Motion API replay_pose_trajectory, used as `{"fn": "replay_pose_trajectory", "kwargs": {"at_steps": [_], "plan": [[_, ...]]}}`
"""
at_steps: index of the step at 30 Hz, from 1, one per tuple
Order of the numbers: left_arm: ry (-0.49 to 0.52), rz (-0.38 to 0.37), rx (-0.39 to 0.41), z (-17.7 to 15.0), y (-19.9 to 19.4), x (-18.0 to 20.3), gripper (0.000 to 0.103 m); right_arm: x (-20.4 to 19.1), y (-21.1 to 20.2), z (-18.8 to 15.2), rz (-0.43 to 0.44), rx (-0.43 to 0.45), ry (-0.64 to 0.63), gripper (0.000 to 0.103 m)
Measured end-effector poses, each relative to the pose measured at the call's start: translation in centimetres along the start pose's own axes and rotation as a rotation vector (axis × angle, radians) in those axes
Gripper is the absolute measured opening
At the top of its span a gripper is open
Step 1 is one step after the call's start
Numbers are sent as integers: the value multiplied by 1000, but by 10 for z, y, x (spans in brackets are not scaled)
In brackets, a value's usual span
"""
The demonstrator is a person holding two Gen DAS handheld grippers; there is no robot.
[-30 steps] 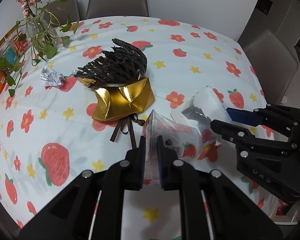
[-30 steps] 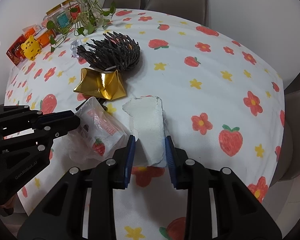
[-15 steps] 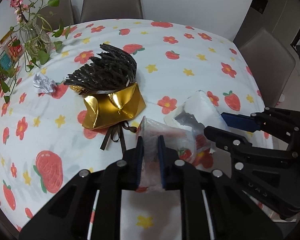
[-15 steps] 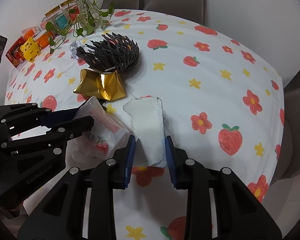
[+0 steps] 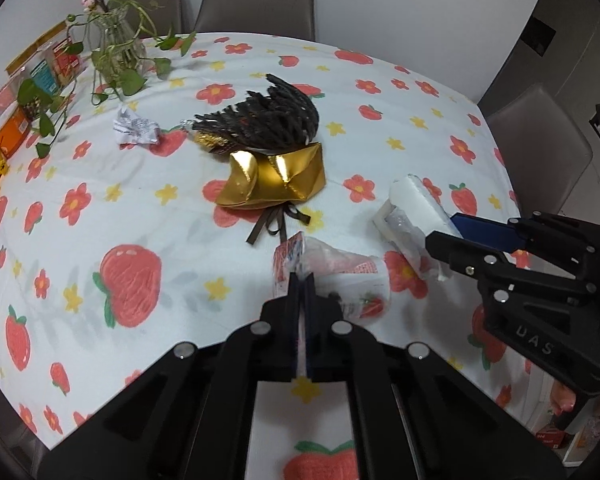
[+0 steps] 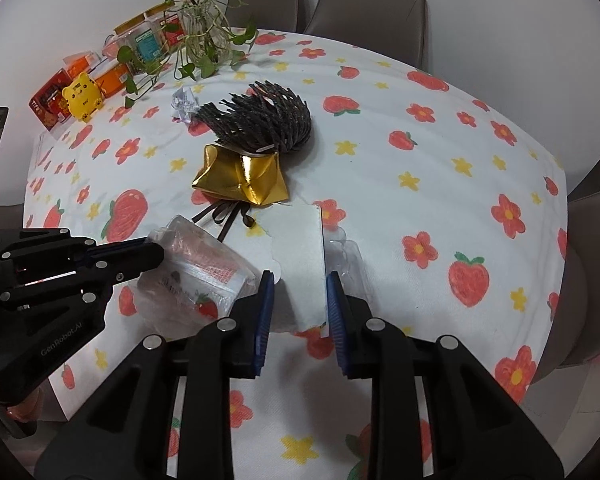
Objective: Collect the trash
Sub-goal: 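Carry the plastic bag and white tray to the grey bin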
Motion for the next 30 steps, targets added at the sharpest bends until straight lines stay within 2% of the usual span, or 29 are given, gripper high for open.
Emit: {"fn": "replay_pose_trajectory", "kwargs": {"at_steps": [7,16,22,26,30], "plan": [[-109,55,30,-30,-38,-41,3,-43,-11,-8,45,1,-86,25],[-283,138,55,-92,-84,-105,3,-132,-18,-20,134,-9,-259,25],[-436,187,67,-148,-118,-159,3,-207,-22,-32,199,-25,-374,25],[-510,225,82,-188,-147,-196,2,-273,-27,-47,245,-33,-465,25],[-592,281,80,-242,-183,-241,3,-348,-32,-67,310,-45,-528,25]]}}
Point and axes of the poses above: each gripper's, at about its wrist camera, not at the fingertips, and y roughly the way its jaws point, x to its right, z to its top, the point moved 5 cm from there along y, roughly the way its jaws point, and after that the axes turned 6 degrees about z, right-handed, at the moved point
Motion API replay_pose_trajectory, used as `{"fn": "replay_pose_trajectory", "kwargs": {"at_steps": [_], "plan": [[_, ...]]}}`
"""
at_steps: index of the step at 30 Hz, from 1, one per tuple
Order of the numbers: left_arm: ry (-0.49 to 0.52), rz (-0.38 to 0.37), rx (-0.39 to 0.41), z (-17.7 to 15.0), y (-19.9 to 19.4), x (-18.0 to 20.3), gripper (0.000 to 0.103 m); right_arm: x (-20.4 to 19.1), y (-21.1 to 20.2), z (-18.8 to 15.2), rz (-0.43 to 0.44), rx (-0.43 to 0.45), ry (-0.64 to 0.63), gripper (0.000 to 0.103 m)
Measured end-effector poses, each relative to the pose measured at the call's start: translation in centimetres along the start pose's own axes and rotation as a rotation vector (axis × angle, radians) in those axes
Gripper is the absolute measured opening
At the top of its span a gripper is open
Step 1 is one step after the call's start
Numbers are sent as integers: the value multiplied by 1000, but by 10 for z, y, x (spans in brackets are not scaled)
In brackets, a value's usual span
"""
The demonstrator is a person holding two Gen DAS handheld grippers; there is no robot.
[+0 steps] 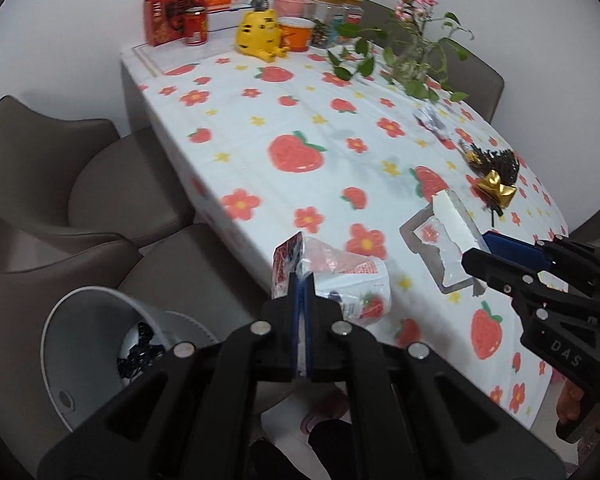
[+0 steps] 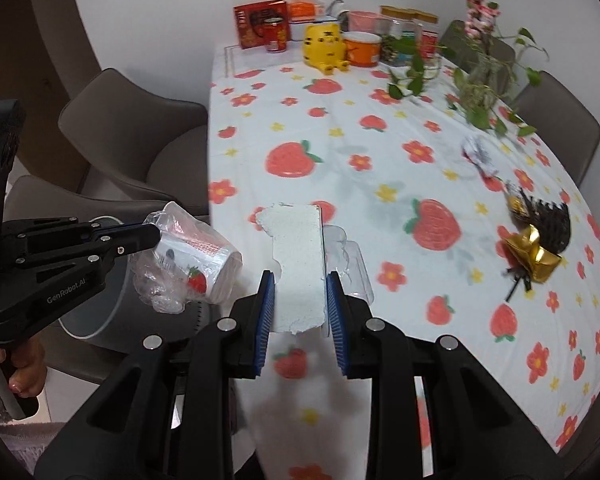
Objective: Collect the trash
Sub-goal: 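Carry the plastic bag and white tray to the grey bin, then open both grippers over the grey bin to drop the bag and tray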
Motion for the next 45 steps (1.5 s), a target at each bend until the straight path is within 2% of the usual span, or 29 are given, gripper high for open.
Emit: {"fn": "replay_pose_trajectory", "kwargs": {"at_steps": [8,13,17,23,30,32,33,34,45], "plan": [[-134,143,19,-40,-47,-141,3,-142,34,20,143,-17,-133,25],[-222,239,17,-67,-71,-197,3,-203,47,24,180,-20,-190,25],[-277,289,10,-86,-80,-225,3,-237,58,25,181,-32,-219,25],[-327,290,-6,-99,-83,-239,3,-259,70,21,159,-63,-237,25],[-328,285,0,-102,-83,-233,3,-266,74,20,154,-88,-228,25],[-322,280,-4,-102,-82,-229,3,-264,76,20,163,-100,-207,38],[-318,281,-8,-102,-80,-227,3,-262,75,20,163,-95,-202,56],[-316,285,-12,-103,-80,-226,3,-262,74,20,155,-84,-202,60],[-321,260,-57,-110,-71,-219,7,-256,71,18,136,-83,-211,59]]}}
Point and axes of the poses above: each gripper's, at about its wrist camera, not at the fingertips, and y roughly the way its jaws point, x to its right, z to its top, the point moved 5 cm from there along y, roughly the way its jaws point, and after that the axes turned 6 degrees about z, right-handed, at the moved point
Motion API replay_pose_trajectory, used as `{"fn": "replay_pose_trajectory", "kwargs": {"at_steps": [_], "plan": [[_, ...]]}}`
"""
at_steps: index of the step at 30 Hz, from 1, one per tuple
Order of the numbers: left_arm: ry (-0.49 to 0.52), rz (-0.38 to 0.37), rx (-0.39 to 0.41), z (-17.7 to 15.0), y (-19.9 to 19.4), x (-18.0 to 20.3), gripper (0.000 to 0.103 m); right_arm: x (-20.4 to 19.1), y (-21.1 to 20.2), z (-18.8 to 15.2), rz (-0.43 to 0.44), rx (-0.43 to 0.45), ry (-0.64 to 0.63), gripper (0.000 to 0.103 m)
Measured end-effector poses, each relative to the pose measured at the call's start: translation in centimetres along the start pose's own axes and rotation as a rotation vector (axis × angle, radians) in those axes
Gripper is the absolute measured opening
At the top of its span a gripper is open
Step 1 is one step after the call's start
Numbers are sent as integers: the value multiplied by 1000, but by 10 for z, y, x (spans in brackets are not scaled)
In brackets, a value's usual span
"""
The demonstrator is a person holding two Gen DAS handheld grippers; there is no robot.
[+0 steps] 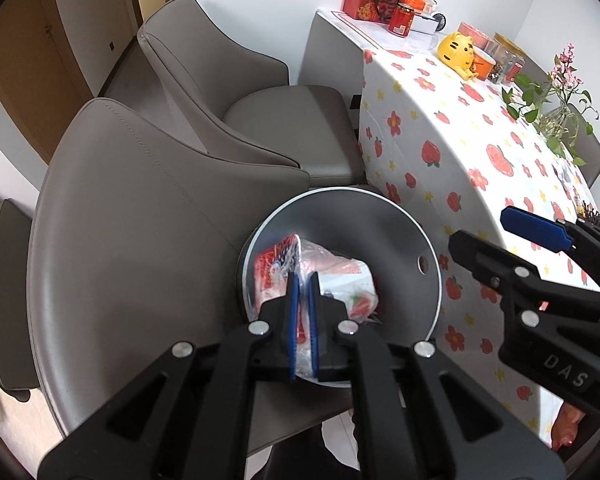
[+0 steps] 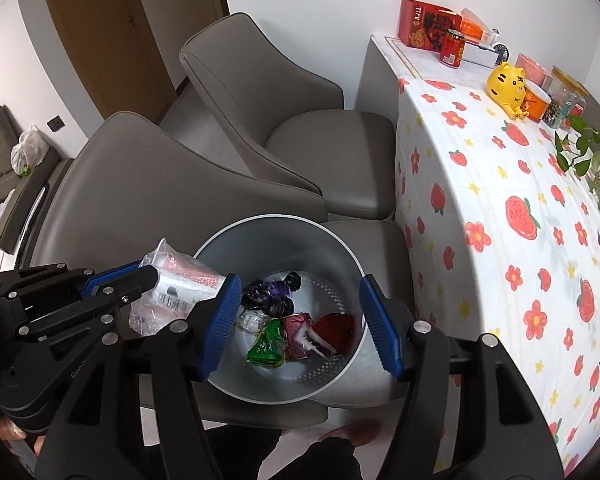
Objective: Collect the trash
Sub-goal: 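Open both grippers over the grey bin to drop the bag and tray, then move both open grippers back over the table toward the black brush and gold foil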
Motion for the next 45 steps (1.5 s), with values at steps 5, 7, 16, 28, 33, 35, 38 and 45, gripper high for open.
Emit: {"fn": "replay_pose_trajectory", "kwargs": {"at_steps": [5,7,16,28,33,35,38,45], "plan": [[25,-4,1,1,0,7,8,2,-2,0,-9,5,0,60],[33,-5,1,2,0,9,11,4,-3,-1,-15,7,1,59],[71,4,77,16,-9,20,70,22,-19,-7,-81,48,44,59],[240,-69,100,31,-7,93,70,100,-67,-45,-245,107,241,59],[337,-113,105,32,-6,149,70,149,-95,-72,-320,132,348,59],[376,-133,108,32,-6,177,70,171,-109,-83,-349,144,390,59],[437,-159,116,31,-8,221,70,211,-130,-102,-395,160,449,59],[547,-220,132,33,-15,334,70,308,-182,-144,-480,194,568,59]]}}
Point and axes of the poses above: each gripper's, at about its wrist camera, not at the fingertips, and y roughly the way its jaws point, x to its right, z to its top, the point moved 5 cm from there along y, roughly the way its jaws point, and after that the axes turned 6 degrees about z, right-handed, at the moved point
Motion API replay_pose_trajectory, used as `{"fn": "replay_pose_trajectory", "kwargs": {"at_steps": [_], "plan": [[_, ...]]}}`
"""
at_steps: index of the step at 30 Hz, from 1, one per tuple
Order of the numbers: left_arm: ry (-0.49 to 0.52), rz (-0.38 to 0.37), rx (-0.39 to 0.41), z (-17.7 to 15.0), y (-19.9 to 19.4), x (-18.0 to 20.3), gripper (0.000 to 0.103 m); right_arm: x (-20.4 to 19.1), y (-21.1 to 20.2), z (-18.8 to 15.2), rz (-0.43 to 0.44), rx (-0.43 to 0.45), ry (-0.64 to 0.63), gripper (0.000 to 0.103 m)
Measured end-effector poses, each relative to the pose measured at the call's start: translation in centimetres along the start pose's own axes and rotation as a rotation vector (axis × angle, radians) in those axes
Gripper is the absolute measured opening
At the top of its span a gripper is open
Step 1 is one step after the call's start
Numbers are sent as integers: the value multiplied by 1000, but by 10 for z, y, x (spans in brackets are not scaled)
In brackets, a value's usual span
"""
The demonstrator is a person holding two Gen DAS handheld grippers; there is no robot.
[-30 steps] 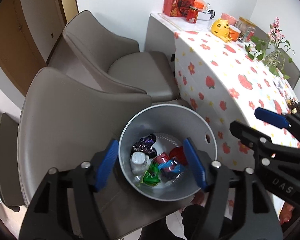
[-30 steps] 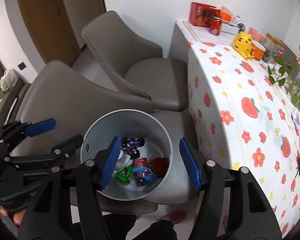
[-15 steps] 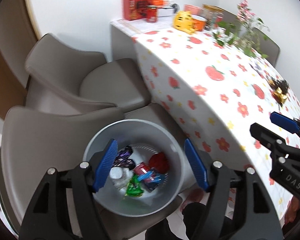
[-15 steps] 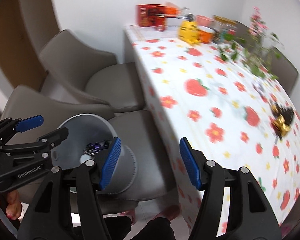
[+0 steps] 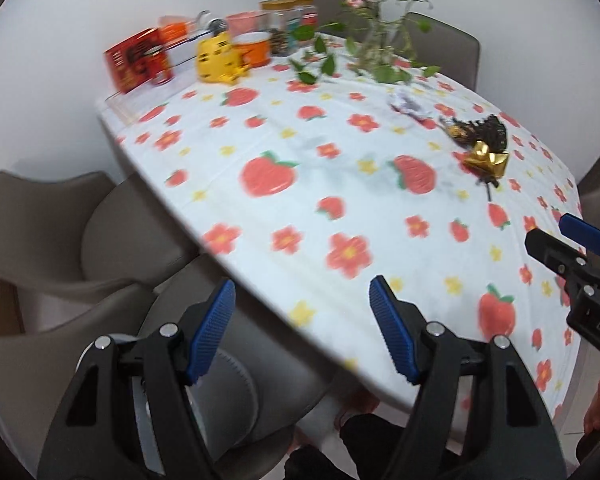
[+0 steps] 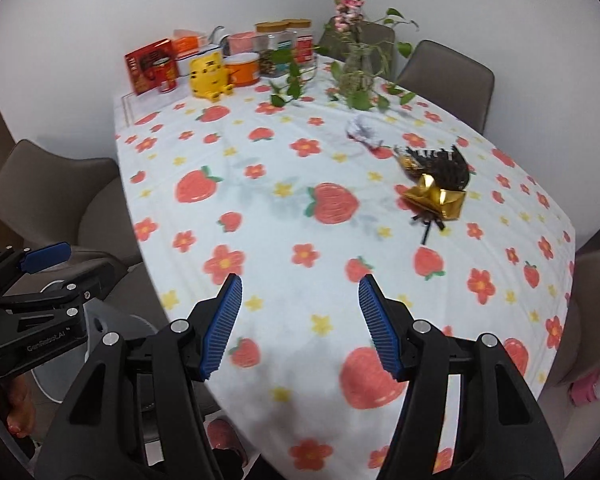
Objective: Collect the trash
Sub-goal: 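Move both open grippers back over the table toward the black brush and gold foil, then grasp the gold foil wrapper with the left gripper while the right grasps the black bristly object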
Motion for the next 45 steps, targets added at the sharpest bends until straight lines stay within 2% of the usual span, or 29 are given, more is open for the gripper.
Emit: {"fn": "replay_pose_trajectory", "kwargs": {"at_steps": [6,9,14,19,26,36,38,40,42,45], "plan": [[72,-46,15,39,13,78,70,90,2,21,-59,26,67,59],[115,-67,18,54,19,114,70,121,7,29,-81,28,85,59],[161,-101,10,79,33,152,70,160,22,51,-98,33,110,59],[190,-117,14,108,51,173,70,182,45,79,-114,40,112,59],[223,-133,0,140,87,190,70,194,100,104,-134,10,73,59],[258,-161,-75,155,144,207,70,202,179,114,-136,-75,21,59],[268,-167,-85,157,152,211,70,203,189,115,-127,-92,10,52],[281,-175,-87,159,156,215,70,204,198,116,-109,-109,2,26],[297,-184,-82,162,159,220,70,207,203,118,-92,-117,4,15],[316,-200,-82,166,163,228,70,211,202,125,-78,-98,8,10]]}}
Point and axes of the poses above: each gripper's, at about its wrist camera, not at the fingertips, and y roughly the way its jaws point, x to its right, z to its top, the point moved 5 cm from there along y, roughly the way its jaws point, and after that the axes turned 6 degrees about z, right-handed, at the moved point
